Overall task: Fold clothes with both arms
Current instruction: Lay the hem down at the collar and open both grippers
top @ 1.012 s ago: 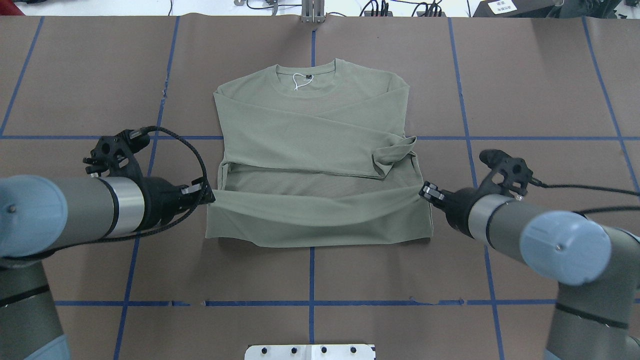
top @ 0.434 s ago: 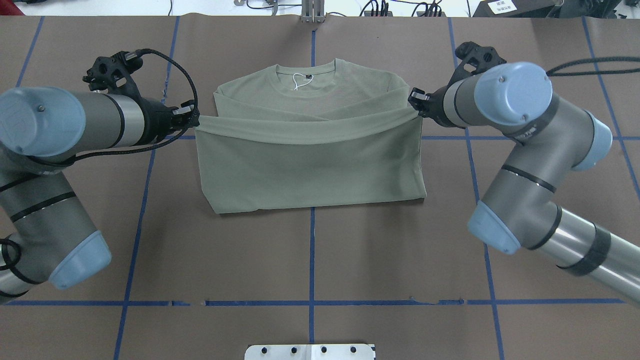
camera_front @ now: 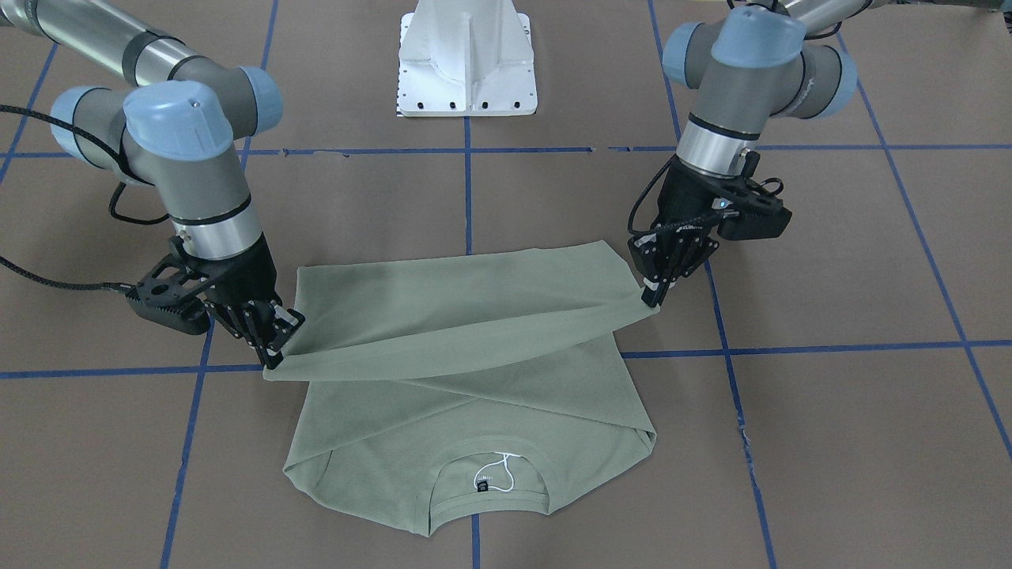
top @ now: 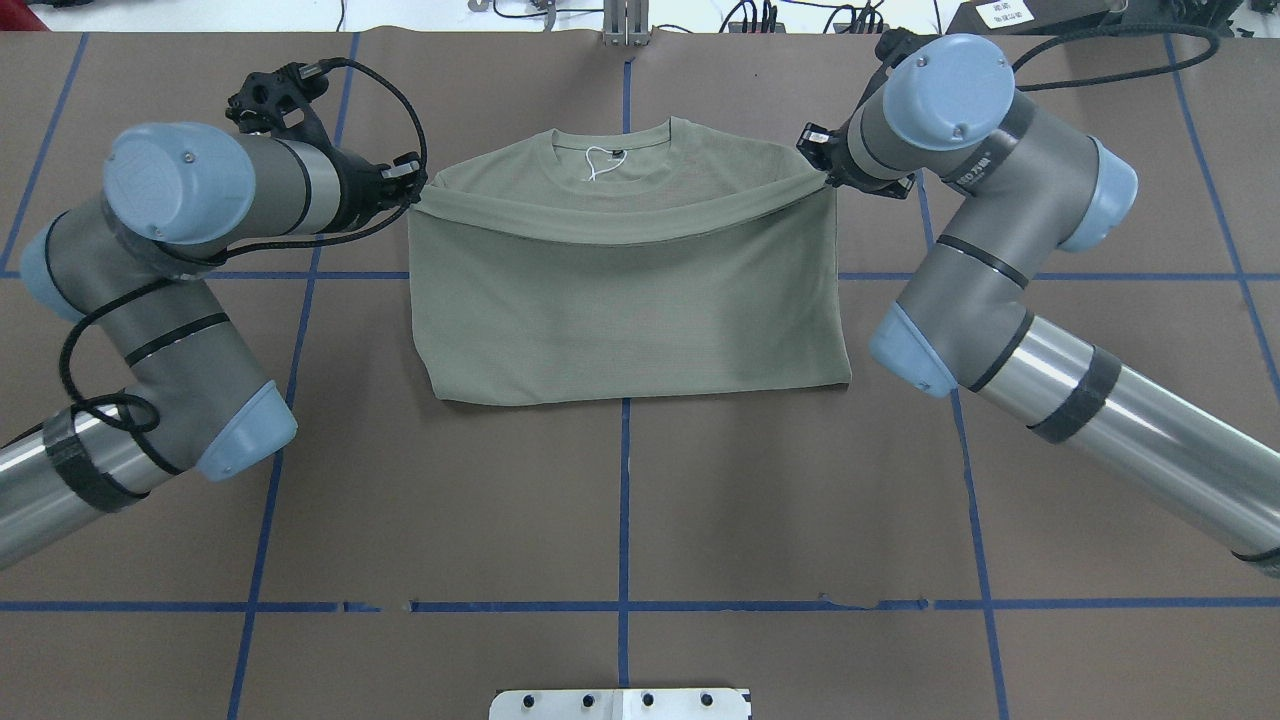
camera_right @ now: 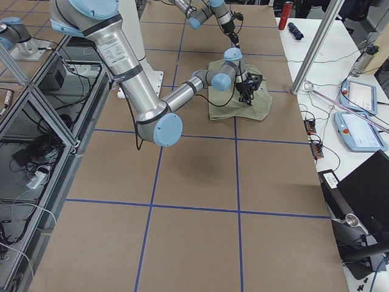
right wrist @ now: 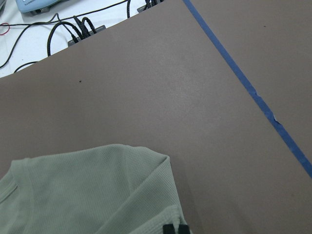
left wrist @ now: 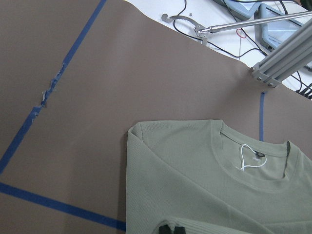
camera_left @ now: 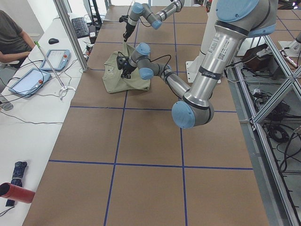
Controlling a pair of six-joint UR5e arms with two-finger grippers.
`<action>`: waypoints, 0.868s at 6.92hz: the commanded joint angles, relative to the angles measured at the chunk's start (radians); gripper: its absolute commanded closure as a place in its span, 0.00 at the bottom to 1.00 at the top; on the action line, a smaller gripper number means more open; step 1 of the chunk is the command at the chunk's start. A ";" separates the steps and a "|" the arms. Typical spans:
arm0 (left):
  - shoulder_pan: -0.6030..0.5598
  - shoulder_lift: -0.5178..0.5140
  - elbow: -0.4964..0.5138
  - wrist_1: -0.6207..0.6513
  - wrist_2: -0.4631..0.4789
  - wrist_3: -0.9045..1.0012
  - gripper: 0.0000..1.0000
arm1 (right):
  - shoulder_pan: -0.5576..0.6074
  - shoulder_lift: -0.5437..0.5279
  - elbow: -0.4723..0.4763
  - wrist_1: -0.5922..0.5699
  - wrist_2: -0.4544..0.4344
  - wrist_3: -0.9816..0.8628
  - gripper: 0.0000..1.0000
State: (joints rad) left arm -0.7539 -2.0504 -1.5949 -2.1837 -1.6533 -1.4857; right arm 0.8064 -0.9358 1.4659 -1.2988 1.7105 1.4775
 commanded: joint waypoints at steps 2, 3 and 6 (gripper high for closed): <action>-0.004 -0.049 0.243 -0.200 0.030 0.002 1.00 | 0.016 0.083 -0.270 0.174 -0.006 0.003 1.00; -0.002 -0.057 0.260 -0.200 0.044 0.002 1.00 | 0.016 0.089 -0.294 0.176 -0.006 0.003 1.00; -0.002 -0.068 0.280 -0.203 0.046 0.002 1.00 | 0.016 0.106 -0.317 0.179 -0.006 0.004 1.00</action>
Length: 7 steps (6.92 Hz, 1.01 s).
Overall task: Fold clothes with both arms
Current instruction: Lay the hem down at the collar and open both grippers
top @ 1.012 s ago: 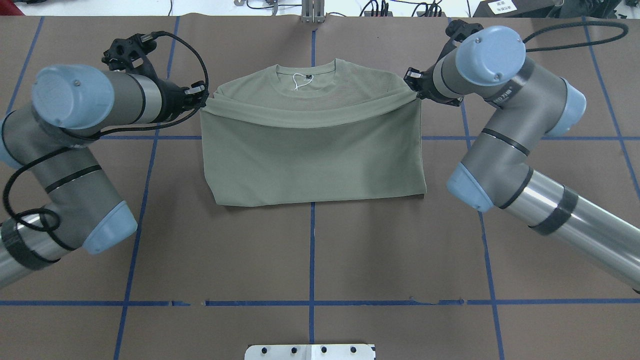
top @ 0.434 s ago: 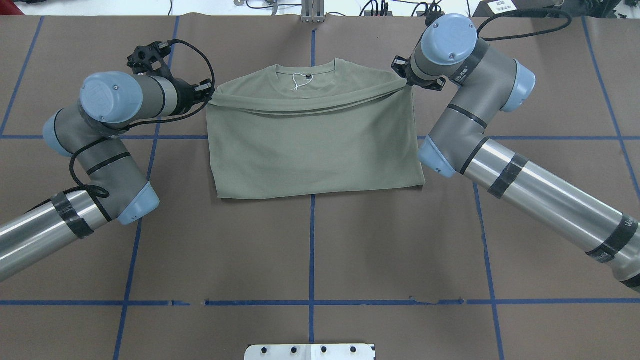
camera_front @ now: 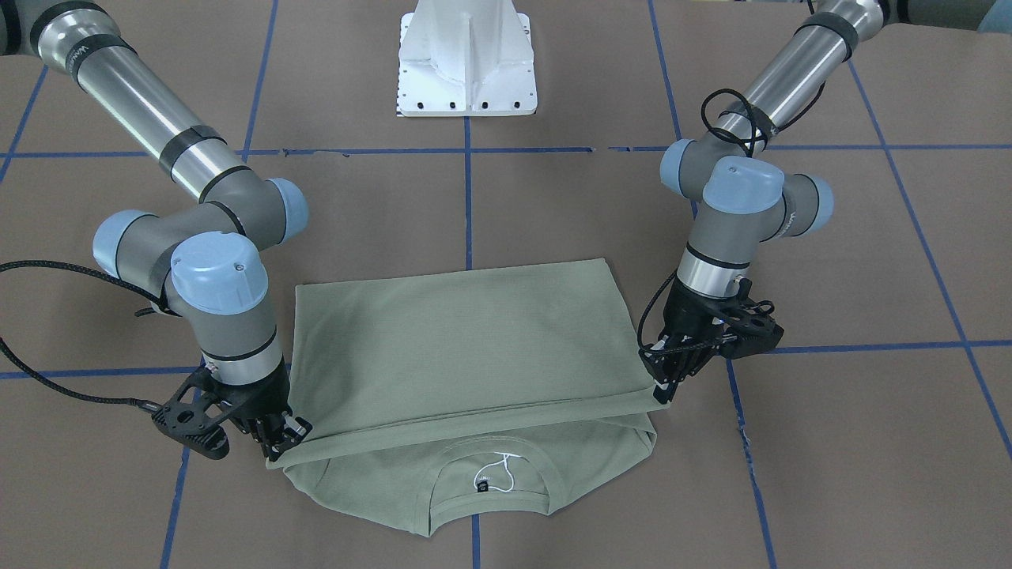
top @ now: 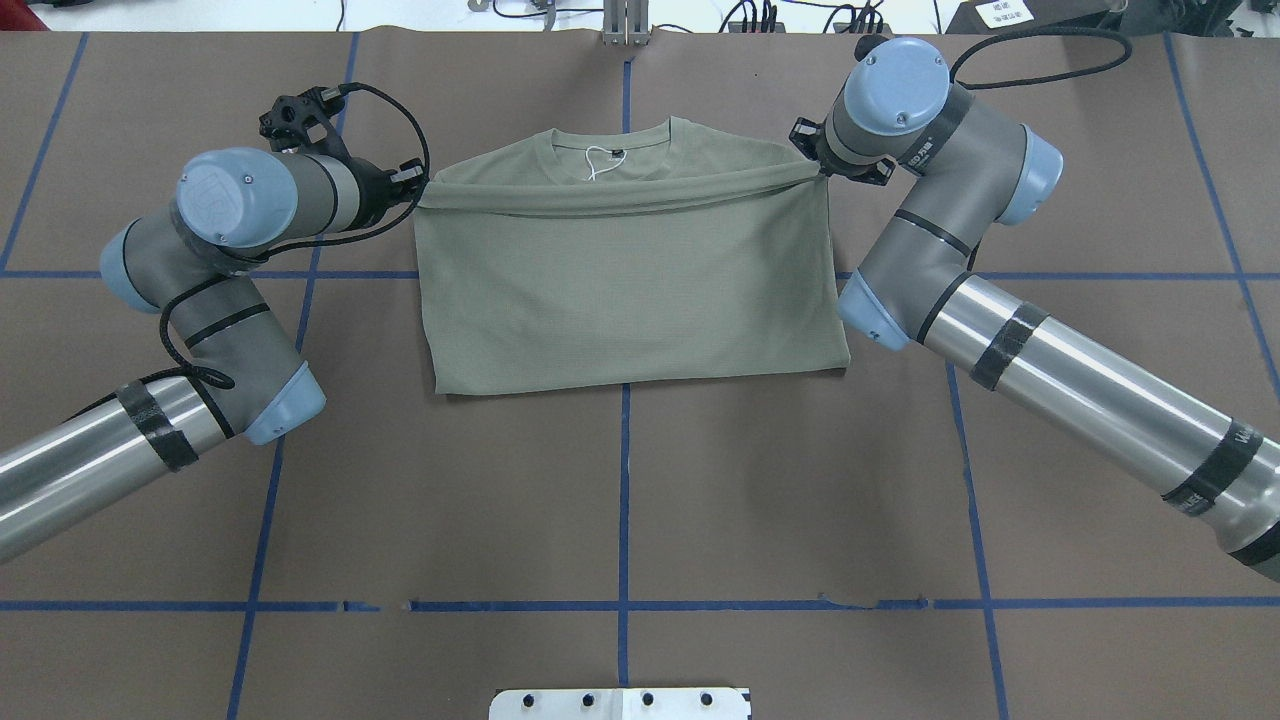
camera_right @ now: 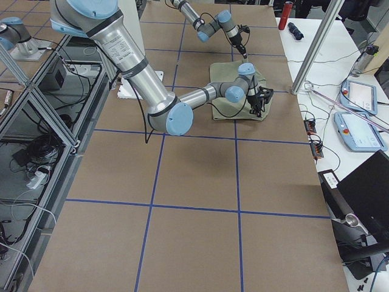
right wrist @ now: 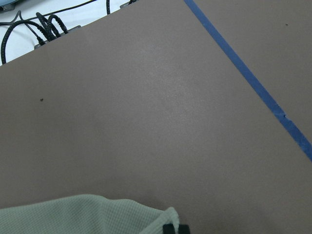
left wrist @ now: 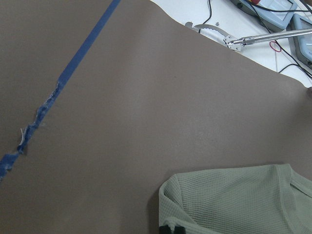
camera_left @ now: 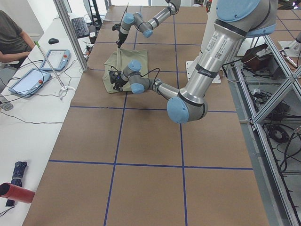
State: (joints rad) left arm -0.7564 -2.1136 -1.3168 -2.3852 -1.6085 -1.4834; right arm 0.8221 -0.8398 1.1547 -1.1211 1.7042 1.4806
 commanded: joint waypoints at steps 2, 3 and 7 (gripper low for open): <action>-0.003 0.001 0.002 -0.029 0.001 0.000 1.00 | -0.003 0.014 -0.021 0.001 0.002 0.001 1.00; -0.004 0.006 0.002 -0.057 0.001 0.021 0.96 | -0.003 0.016 -0.021 0.001 0.002 0.001 0.91; -0.003 0.035 -0.002 -0.110 -0.005 0.029 0.46 | -0.001 0.015 0.035 0.001 0.014 0.007 0.41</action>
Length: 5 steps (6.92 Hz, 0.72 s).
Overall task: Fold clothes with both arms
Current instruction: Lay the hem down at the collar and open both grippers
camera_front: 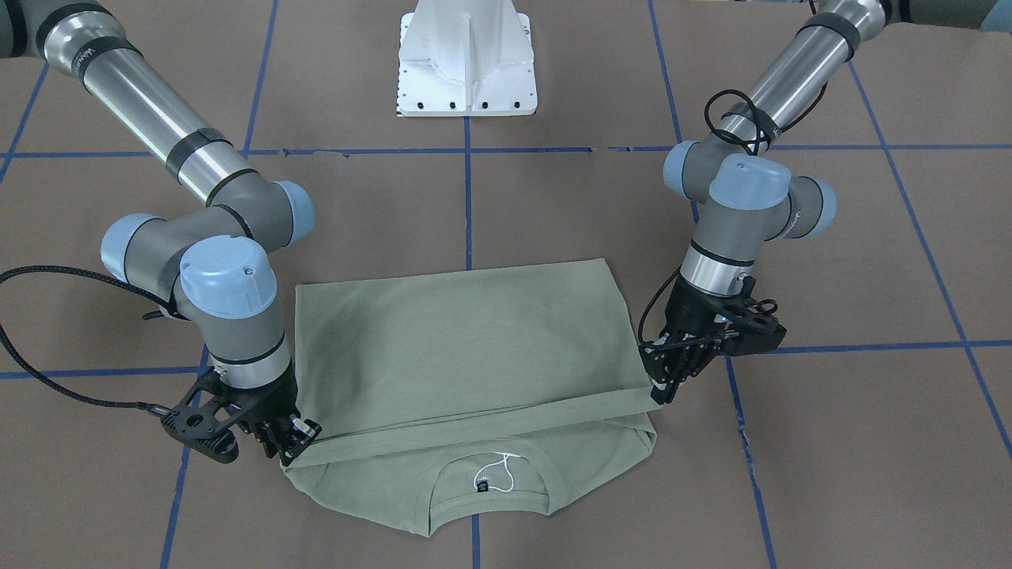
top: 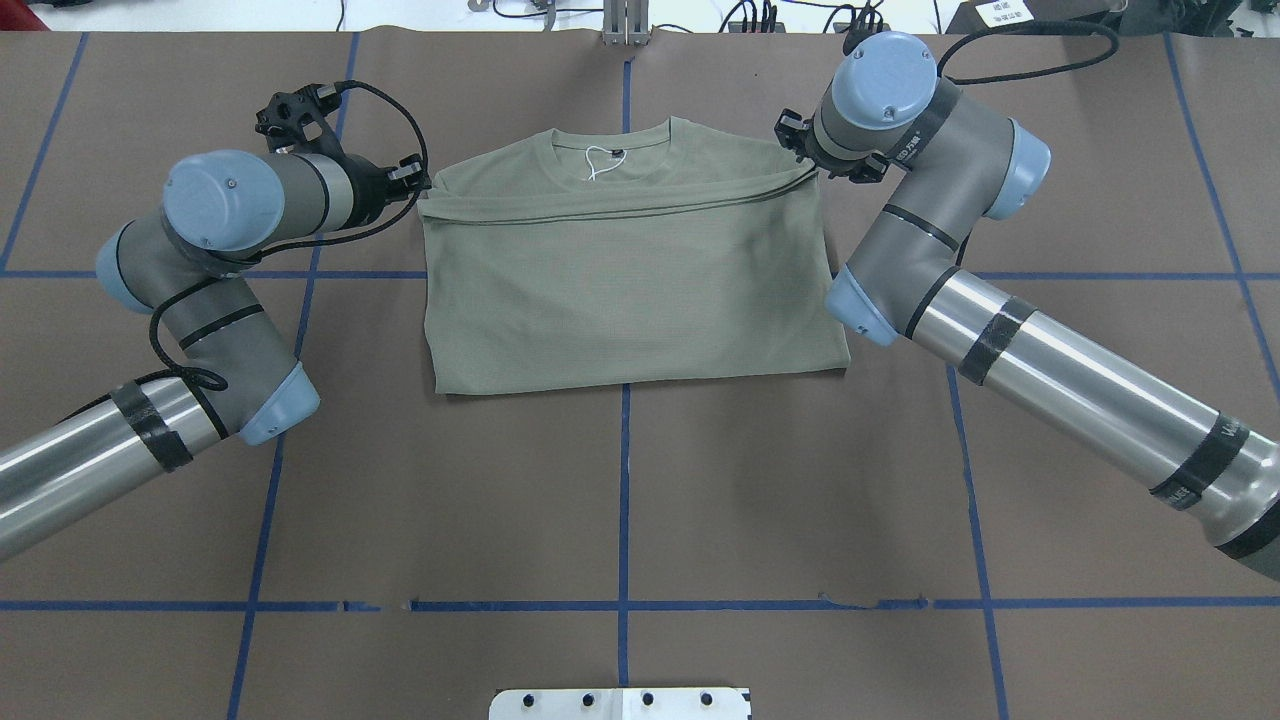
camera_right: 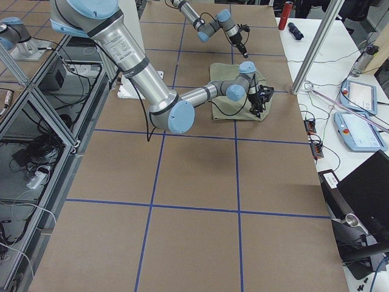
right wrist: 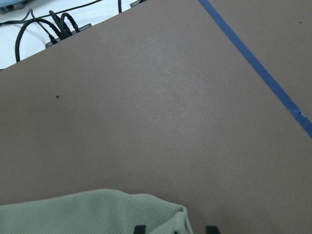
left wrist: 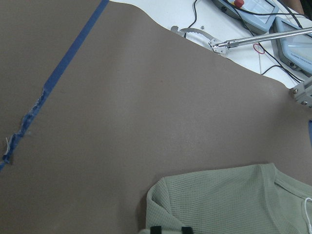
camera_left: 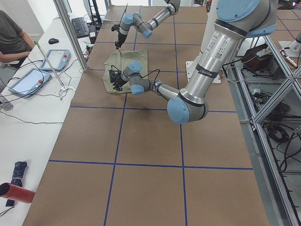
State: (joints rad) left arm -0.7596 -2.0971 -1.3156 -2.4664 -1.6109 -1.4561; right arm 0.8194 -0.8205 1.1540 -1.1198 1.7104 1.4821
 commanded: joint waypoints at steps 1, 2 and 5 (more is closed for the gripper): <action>-0.001 0.023 -0.010 -0.045 -0.006 0.002 0.45 | 0.007 -0.069 0.161 -0.005 0.085 0.010 0.35; -0.001 0.023 -0.023 -0.045 -0.006 0.000 0.43 | -0.006 -0.168 0.294 -0.002 0.133 0.029 0.30; 0.002 0.052 -0.097 -0.043 -0.049 -0.003 0.43 | -0.137 -0.394 0.516 0.002 0.138 0.171 0.28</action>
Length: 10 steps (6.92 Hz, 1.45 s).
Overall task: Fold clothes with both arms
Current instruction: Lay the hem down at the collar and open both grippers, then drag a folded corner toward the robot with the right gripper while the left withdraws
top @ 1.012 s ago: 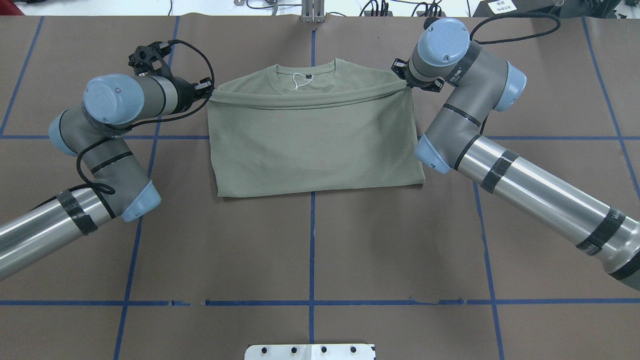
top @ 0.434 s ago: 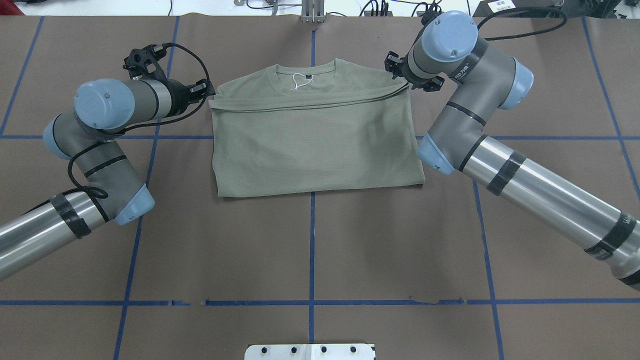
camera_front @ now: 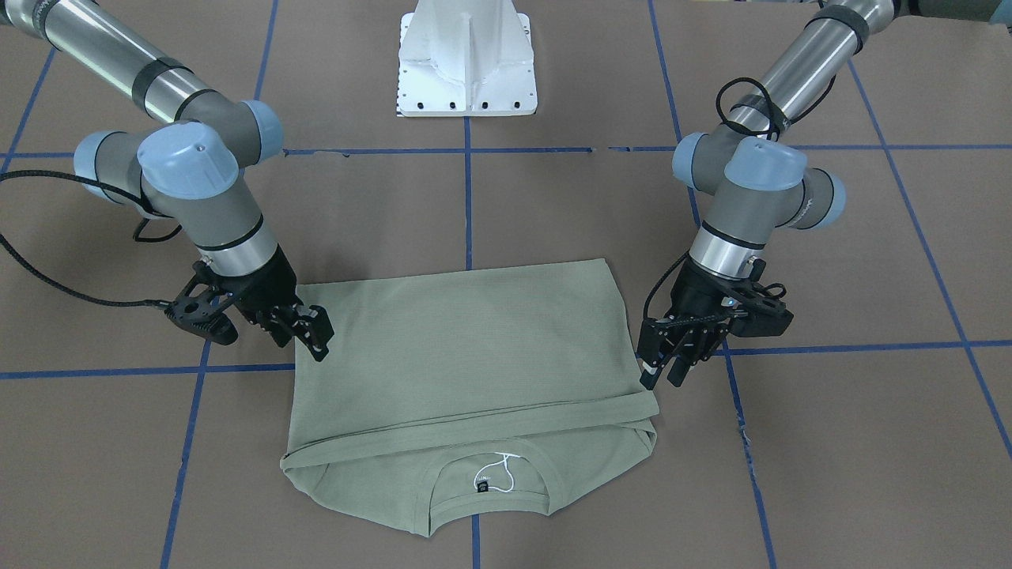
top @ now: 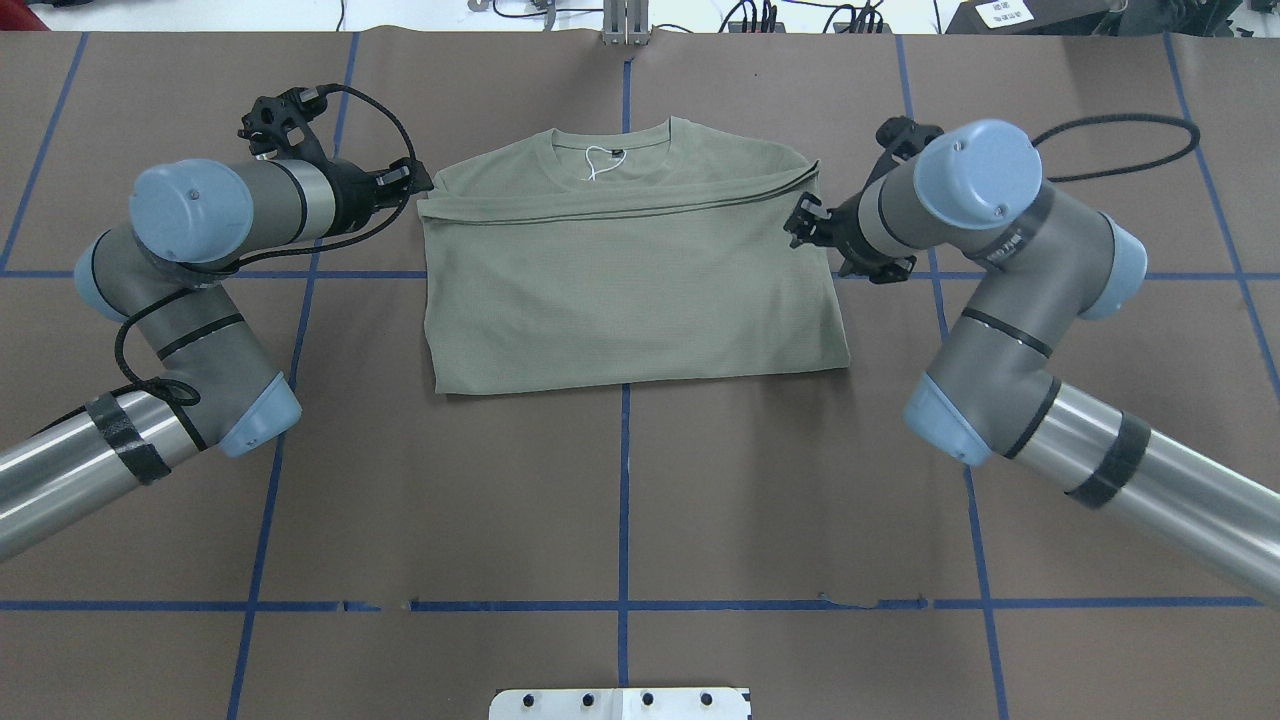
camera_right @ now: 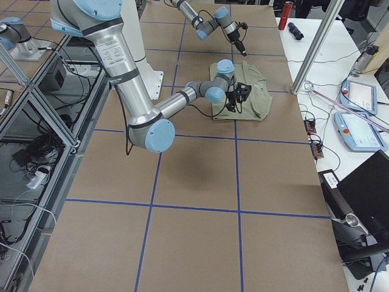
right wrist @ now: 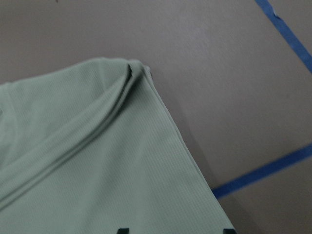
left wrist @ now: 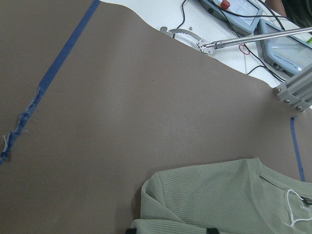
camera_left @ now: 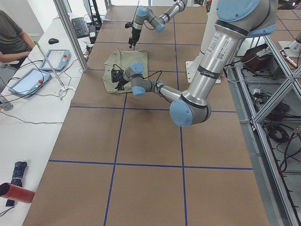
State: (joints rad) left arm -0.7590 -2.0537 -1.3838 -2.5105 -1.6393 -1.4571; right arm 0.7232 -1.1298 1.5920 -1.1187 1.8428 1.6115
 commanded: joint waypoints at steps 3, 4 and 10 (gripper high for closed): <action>0.004 0.010 -0.029 0.007 -0.020 0.004 0.43 | -0.082 -0.122 0.075 0.000 -0.002 0.167 0.17; 0.004 0.010 -0.031 0.007 -0.019 0.004 0.43 | -0.090 -0.116 0.075 0.000 -0.004 0.174 0.17; 0.004 0.012 -0.027 0.009 -0.017 0.006 0.43 | -0.091 -0.139 0.118 -0.003 0.010 0.205 1.00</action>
State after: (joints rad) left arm -0.7547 -2.0418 -1.4113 -2.5021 -1.6557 -1.4515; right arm 0.6284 -1.2564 1.6793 -1.1194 1.8471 1.8156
